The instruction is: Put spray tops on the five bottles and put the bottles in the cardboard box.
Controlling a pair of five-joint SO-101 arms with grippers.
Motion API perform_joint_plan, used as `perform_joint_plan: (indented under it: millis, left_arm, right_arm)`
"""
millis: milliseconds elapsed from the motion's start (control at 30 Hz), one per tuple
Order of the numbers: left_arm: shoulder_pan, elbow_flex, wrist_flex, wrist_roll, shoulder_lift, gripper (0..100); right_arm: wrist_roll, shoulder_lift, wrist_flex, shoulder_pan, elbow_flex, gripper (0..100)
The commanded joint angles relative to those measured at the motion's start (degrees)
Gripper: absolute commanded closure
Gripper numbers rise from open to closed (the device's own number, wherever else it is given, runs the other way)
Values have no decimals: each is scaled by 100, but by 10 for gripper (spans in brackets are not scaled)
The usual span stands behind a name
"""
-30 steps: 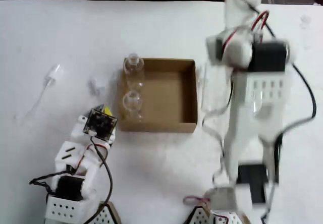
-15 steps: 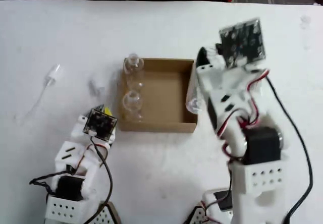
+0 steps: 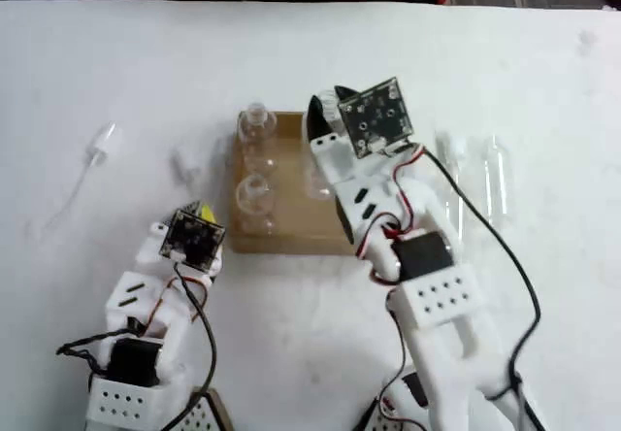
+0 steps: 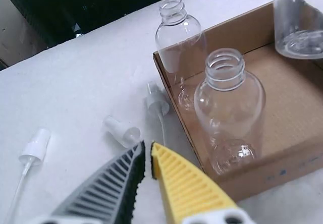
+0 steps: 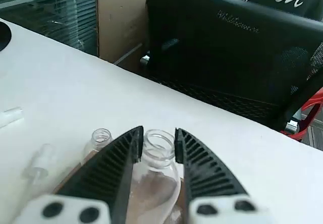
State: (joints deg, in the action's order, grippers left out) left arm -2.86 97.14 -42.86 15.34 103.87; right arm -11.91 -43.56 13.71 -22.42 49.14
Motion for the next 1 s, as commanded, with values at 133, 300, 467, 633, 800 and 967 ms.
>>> perform_joint_plan:
  millis: [133,300,467,633,800,967]
  left_arm:
    - [-31,-18,-9,70,57,973]
    - [-31,-18,0,70,57,973]
    - [-31,-18,0,70,57,973]
    - [-40,-18,0,70,57,973]
    - [-40,-18,0,70,57,973]
    - [-48,-18,-9,70,57,973]
  right_arm:
    - [70,1007,-1385,-136,123,982]
    - [70,1288,-1411,-215,123,982]
    - [18,1358,-1525,-242,325,982]
    - [35,1376,-3002,-295,1222,982]
    - [26,1393,-5051,-330,2189,982]
    - [44,1938,-5165,-330,2022,982]
